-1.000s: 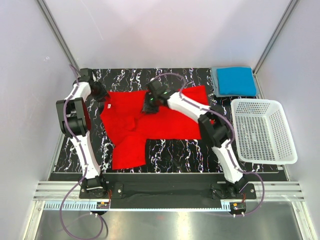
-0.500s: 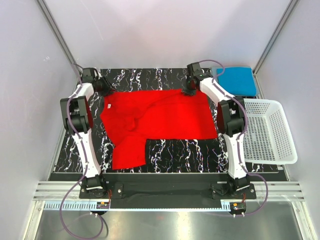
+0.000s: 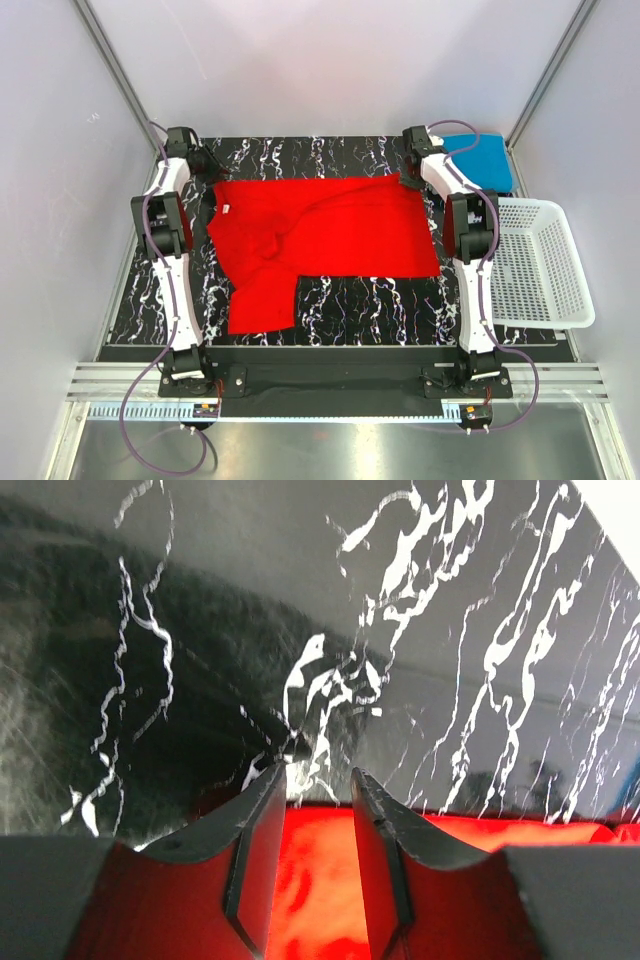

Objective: Fold and stack the t-shirts
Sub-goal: Fold the tshirt

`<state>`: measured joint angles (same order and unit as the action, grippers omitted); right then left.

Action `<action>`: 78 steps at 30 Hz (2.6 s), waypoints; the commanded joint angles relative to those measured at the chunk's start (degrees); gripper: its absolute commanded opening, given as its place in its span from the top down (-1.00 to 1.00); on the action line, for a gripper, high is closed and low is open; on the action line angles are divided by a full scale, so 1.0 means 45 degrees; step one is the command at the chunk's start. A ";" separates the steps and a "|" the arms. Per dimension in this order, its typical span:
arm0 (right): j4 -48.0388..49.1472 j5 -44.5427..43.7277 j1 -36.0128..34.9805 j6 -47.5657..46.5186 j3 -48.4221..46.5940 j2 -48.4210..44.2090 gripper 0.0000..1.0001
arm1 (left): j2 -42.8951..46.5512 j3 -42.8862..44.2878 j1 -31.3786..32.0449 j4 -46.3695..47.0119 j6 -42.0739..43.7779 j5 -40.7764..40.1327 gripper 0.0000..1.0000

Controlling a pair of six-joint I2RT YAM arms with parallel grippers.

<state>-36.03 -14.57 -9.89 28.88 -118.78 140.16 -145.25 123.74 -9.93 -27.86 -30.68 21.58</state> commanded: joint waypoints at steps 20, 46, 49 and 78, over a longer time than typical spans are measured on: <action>-0.2458 -0.0510 0.0011 0.0568 -0.0518 -0.2239 0.27 | 0.3897 -0.2691 0.0176 0.1308 0.0098 0.0341 0.10; -0.4317 -0.1881 0.0049 0.6862 0.0126 -0.1596 0.17 | 0.1517 -0.3281 0.0919 0.1327 0.0274 0.0848 0.10; -0.4181 -0.1860 0.0049 0.7135 0.0438 -0.1595 0.16 | 0.1341 -0.2891 0.0919 0.1132 0.0332 0.0809 0.10; -0.2483 -0.3150 0.0206 0.7372 0.2450 -0.2375 1.00 | 0.0697 -0.1914 0.0938 0.0507 0.0372 0.0849 0.09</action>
<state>-50.02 -24.71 -9.69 62.59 -109.23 132.97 -139.61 113.03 -5.58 -23.88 -30.22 26.44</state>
